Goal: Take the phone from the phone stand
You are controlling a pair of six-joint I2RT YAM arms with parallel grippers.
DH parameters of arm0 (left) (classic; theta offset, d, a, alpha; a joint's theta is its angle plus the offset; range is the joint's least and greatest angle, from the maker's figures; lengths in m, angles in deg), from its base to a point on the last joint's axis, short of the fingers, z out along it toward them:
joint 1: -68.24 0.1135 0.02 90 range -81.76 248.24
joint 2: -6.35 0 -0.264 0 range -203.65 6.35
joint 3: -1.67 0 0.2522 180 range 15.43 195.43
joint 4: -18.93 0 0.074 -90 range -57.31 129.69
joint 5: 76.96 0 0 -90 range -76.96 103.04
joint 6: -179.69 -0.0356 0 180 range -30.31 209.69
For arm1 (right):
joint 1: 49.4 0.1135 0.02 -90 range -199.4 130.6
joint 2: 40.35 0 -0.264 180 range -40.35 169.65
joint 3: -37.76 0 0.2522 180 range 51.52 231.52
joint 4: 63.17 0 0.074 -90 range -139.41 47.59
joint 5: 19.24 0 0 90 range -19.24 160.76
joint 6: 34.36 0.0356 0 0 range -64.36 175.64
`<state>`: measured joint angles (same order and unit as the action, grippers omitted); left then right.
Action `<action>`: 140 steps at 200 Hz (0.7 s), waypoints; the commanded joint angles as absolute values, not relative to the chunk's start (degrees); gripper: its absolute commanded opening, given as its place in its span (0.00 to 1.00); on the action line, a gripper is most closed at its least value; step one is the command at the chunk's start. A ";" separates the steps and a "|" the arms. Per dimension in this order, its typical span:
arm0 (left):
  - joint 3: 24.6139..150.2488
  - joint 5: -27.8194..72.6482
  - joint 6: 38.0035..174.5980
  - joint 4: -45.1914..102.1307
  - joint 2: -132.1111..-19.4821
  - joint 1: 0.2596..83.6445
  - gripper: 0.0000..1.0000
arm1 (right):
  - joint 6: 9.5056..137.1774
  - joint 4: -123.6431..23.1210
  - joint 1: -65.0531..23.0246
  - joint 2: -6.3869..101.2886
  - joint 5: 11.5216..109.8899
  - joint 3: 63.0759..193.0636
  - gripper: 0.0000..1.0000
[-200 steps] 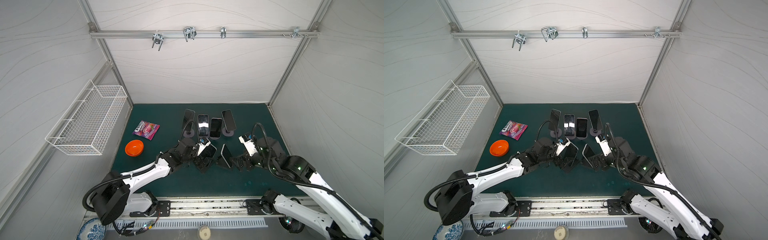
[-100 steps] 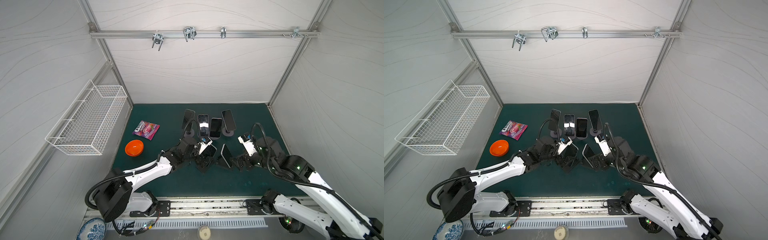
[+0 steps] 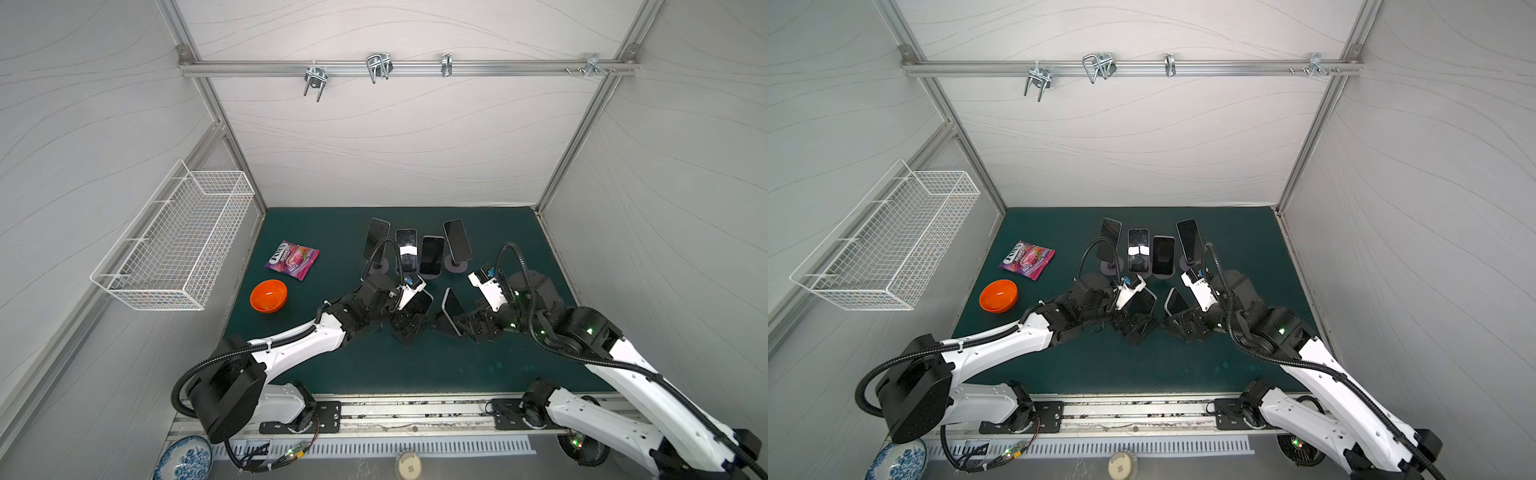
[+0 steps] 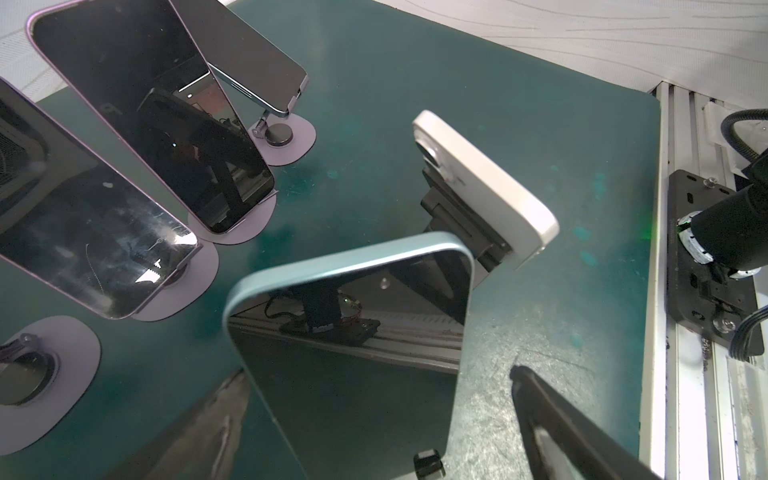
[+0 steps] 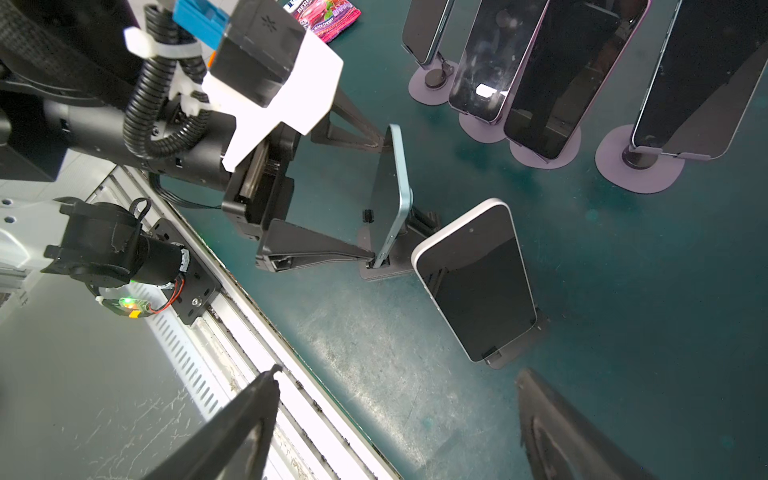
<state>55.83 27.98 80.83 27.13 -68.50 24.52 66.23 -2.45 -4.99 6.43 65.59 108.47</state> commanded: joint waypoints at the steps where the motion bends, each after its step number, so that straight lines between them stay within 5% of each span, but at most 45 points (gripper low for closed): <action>1: 57.47 27.48 79.55 24.34 -68.98 24.07 0.99 | 65.35 -3.00 -4.76 6.23 65.41 109.00 0.91; 140: 57.70 25.36 79.59 23.63 -70.38 23.42 0.99 | 64.34 -4.01 -4.80 7.88 65.23 108.66 0.95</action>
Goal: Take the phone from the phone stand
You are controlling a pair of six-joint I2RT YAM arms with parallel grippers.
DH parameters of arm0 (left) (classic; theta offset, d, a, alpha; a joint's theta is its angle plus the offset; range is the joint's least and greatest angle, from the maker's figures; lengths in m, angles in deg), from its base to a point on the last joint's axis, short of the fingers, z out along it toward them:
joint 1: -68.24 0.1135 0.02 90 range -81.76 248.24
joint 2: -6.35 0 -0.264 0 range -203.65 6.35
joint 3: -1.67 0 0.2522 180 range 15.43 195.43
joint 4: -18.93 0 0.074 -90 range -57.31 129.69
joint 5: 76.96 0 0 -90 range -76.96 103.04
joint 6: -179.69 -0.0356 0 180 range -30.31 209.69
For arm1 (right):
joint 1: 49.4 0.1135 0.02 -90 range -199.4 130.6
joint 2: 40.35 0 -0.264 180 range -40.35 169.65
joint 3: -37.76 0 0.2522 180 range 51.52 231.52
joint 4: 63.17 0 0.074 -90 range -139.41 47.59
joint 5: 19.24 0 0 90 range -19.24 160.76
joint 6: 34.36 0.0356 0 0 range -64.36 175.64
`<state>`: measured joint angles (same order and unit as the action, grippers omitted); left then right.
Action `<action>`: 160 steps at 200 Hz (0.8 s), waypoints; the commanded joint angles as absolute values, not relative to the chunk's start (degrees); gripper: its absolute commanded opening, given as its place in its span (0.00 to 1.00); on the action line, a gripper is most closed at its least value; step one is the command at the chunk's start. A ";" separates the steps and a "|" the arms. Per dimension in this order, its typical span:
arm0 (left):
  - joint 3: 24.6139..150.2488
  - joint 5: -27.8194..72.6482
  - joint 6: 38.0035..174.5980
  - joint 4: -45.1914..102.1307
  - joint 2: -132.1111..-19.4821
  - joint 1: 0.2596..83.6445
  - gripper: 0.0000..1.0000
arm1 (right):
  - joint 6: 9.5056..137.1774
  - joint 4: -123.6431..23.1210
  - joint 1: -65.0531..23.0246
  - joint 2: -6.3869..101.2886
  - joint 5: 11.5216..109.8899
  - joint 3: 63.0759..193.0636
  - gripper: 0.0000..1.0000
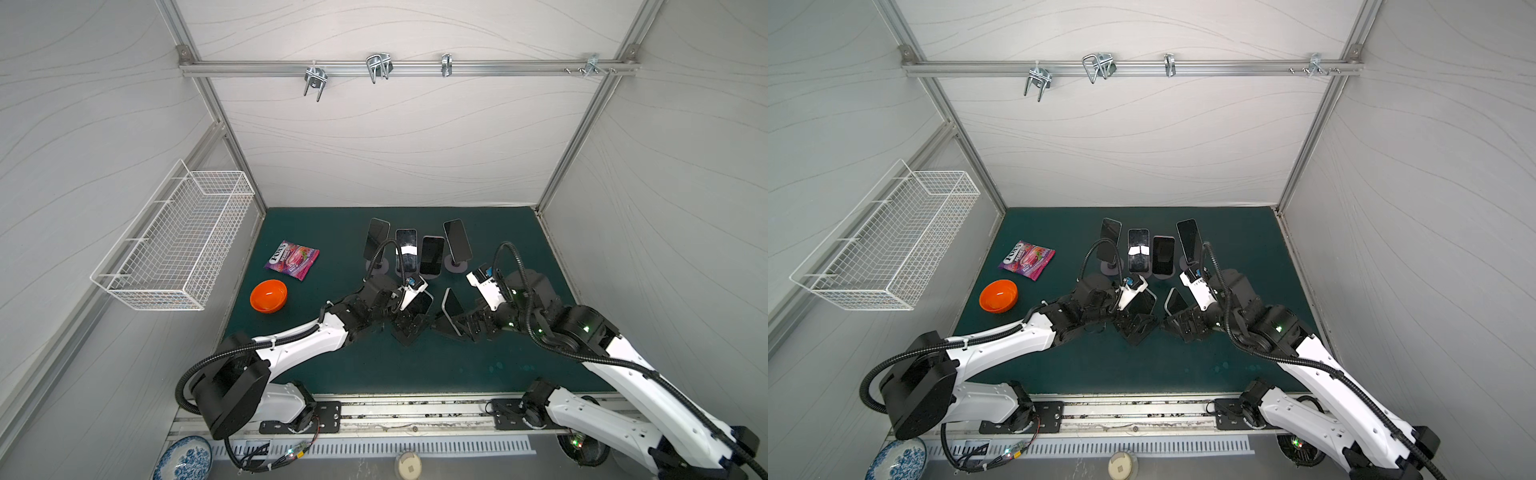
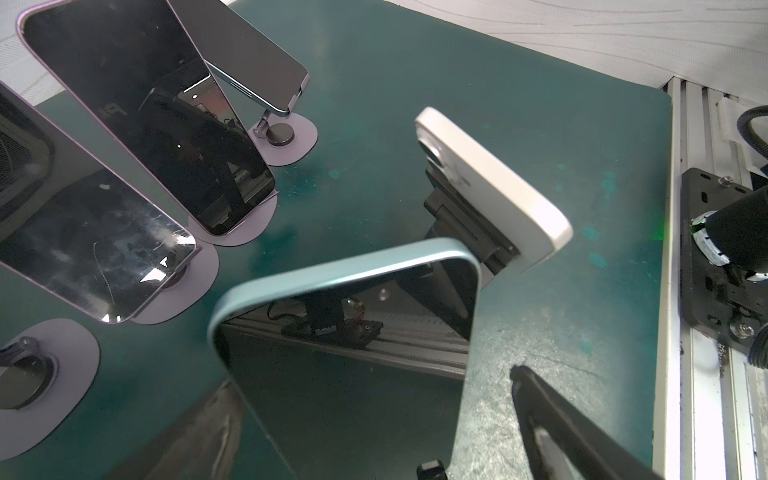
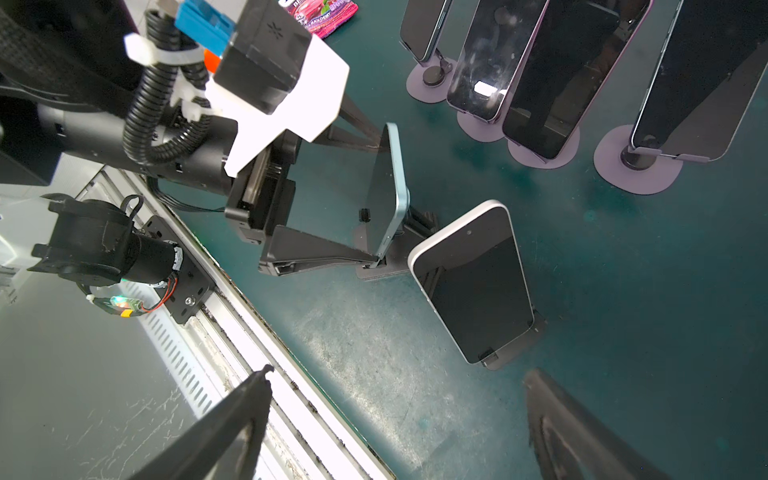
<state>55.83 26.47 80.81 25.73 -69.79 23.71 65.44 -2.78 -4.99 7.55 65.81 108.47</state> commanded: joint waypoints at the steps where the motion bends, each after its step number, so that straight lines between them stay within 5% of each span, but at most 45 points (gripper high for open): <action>1: 57.71 25.36 79.59 23.64 -70.38 23.37 0.99 | 64.39 -4.04 -4.78 7.89 65.18 108.61 0.95; 160: 58.23 19.85 81.34 22.23 -73.08 22.02 0.99 | 64.52 -6.98 -4.82 9.88 64.17 106.80 0.95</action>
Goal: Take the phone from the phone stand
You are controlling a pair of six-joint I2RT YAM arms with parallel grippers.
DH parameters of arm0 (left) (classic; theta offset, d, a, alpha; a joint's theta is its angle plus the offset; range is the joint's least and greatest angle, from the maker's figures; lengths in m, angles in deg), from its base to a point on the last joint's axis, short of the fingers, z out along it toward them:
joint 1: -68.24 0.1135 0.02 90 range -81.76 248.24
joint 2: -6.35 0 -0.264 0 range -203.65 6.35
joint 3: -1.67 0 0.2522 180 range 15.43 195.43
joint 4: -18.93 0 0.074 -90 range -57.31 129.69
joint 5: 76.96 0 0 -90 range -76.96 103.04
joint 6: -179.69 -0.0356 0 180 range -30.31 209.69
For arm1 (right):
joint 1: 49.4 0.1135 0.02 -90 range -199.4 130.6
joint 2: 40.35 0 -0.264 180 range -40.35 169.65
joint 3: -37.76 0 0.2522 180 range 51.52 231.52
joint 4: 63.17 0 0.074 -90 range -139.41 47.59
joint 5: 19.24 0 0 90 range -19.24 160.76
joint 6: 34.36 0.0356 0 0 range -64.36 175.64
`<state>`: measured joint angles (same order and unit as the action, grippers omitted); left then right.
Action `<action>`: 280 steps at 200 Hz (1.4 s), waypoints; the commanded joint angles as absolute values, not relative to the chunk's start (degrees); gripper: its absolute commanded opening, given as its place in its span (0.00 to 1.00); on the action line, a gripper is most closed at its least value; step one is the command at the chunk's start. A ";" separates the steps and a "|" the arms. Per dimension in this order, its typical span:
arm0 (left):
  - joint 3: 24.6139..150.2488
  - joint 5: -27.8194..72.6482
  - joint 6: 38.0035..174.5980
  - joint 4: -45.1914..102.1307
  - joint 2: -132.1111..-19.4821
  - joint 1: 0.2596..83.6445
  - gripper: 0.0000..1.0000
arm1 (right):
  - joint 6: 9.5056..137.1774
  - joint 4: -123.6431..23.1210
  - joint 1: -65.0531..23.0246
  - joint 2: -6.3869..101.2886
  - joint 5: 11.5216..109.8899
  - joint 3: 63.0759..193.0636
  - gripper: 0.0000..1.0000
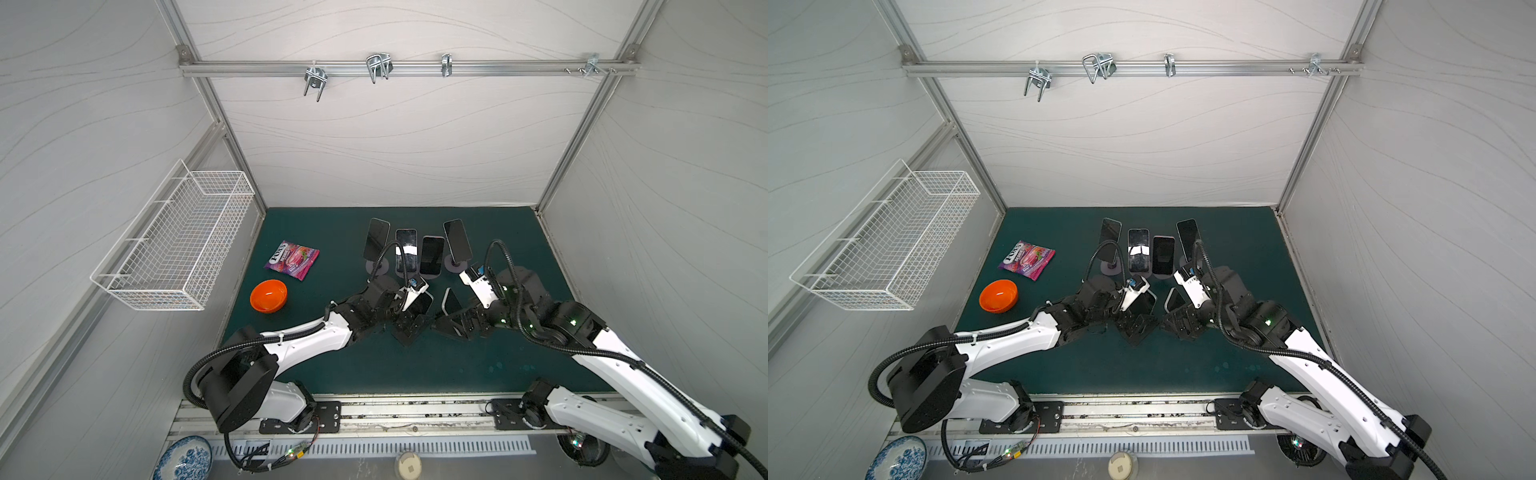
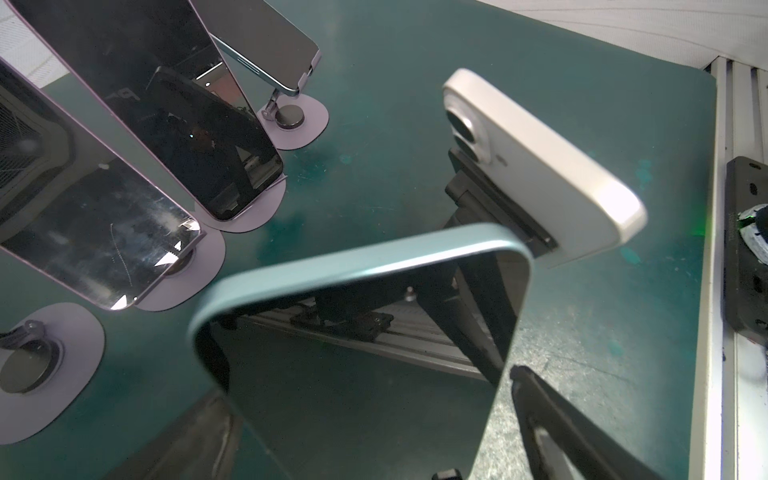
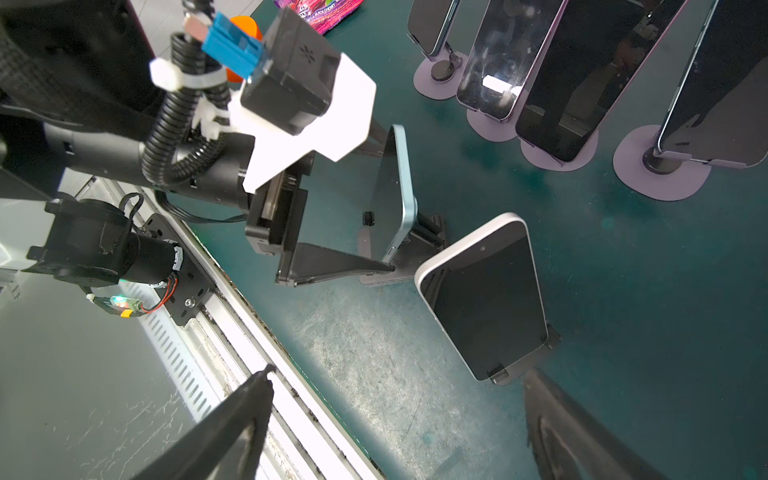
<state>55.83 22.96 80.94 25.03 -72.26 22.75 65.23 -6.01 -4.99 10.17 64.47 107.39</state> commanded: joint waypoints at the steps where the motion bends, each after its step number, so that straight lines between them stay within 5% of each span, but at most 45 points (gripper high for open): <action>1: 58.23 19.74 81.43 22.14 -73.05 22.02 0.99 | 64.52 -6.97 -4.83 9.86 64.17 106.80 0.95; 280: 57.18 14.37 83.77 24.42 -69.95 19.68 0.87 | 65.11 -9.62 -5.28 8.15 64.47 104.00 0.95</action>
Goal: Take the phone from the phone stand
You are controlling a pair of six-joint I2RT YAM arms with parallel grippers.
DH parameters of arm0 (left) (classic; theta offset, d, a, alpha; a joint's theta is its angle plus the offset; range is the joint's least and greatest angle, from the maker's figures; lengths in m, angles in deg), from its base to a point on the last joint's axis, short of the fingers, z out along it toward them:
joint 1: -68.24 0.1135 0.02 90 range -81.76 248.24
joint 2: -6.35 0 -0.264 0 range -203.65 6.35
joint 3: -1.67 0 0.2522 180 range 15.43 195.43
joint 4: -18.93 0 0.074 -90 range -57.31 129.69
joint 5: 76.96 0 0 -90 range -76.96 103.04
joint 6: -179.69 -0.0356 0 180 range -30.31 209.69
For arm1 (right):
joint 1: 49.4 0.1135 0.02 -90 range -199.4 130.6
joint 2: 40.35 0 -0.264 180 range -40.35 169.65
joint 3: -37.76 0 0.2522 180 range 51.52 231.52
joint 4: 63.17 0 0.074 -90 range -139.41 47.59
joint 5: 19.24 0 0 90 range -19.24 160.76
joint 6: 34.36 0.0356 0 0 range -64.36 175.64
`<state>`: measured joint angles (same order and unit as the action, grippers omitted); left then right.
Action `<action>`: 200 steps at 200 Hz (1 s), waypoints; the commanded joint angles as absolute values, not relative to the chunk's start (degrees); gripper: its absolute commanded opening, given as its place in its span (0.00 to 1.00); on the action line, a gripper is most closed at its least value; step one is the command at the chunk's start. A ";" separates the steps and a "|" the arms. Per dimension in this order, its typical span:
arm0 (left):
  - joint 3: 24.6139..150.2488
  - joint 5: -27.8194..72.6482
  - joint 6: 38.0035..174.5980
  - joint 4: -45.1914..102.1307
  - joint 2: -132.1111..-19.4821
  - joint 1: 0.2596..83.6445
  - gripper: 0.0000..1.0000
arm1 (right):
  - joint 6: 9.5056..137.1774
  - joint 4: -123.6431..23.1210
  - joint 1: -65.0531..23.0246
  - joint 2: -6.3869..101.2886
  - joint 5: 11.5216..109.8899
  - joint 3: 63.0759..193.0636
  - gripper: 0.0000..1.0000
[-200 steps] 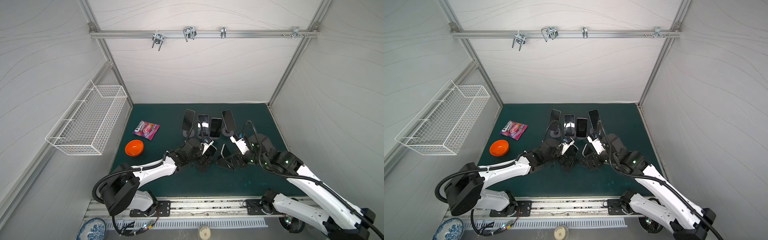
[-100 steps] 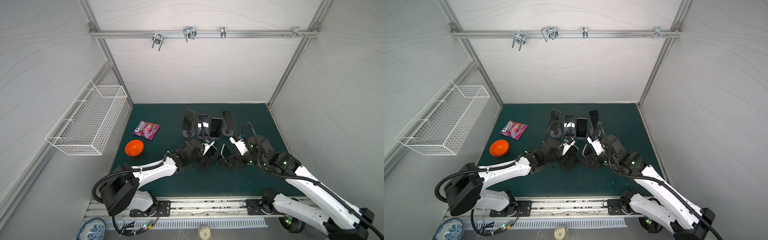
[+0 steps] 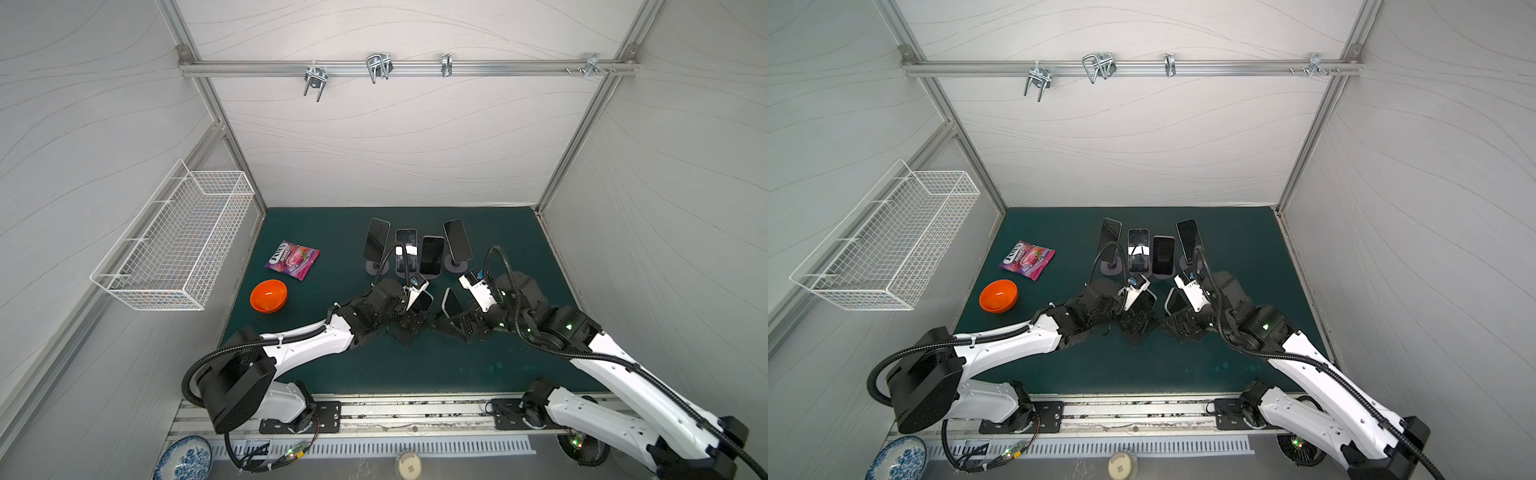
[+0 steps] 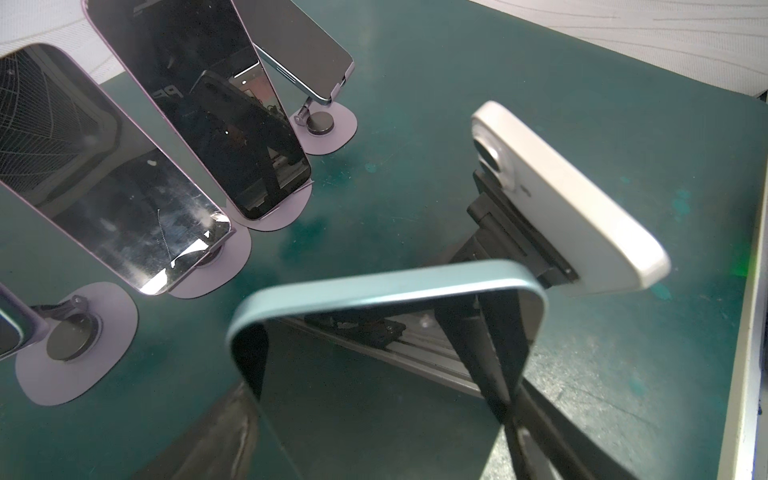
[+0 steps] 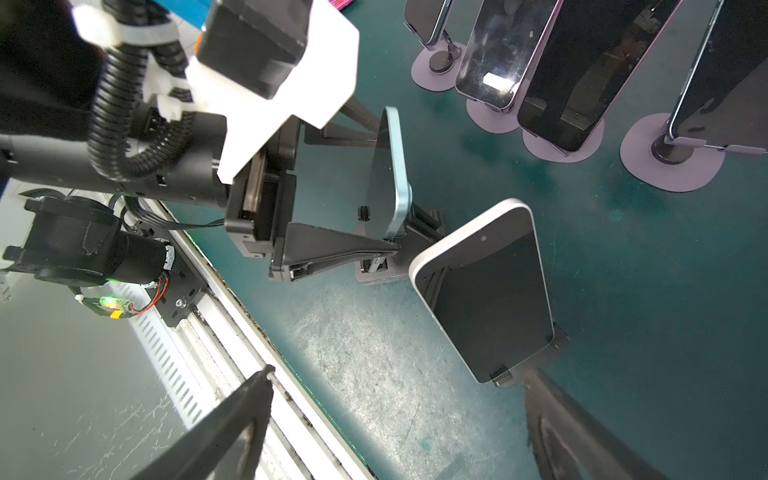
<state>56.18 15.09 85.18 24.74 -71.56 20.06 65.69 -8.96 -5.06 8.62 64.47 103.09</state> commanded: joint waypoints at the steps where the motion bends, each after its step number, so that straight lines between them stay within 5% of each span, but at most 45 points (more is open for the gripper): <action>1: 57.13 14.36 83.79 24.47 -69.95 19.70 0.87 | 65.12 -9.61 -5.28 8.16 64.49 103.99 0.95; 145: 55.17 14.90 84.66 23.12 -69.68 19.67 0.79 | 65.43 -8.91 -5.31 7.09 64.63 103.55 0.94; 200: 54.72 12.94 85.13 22.59 -70.03 19.72 0.93 | 65.40 -9.15 -5.32 6.87 65.22 103.28 0.94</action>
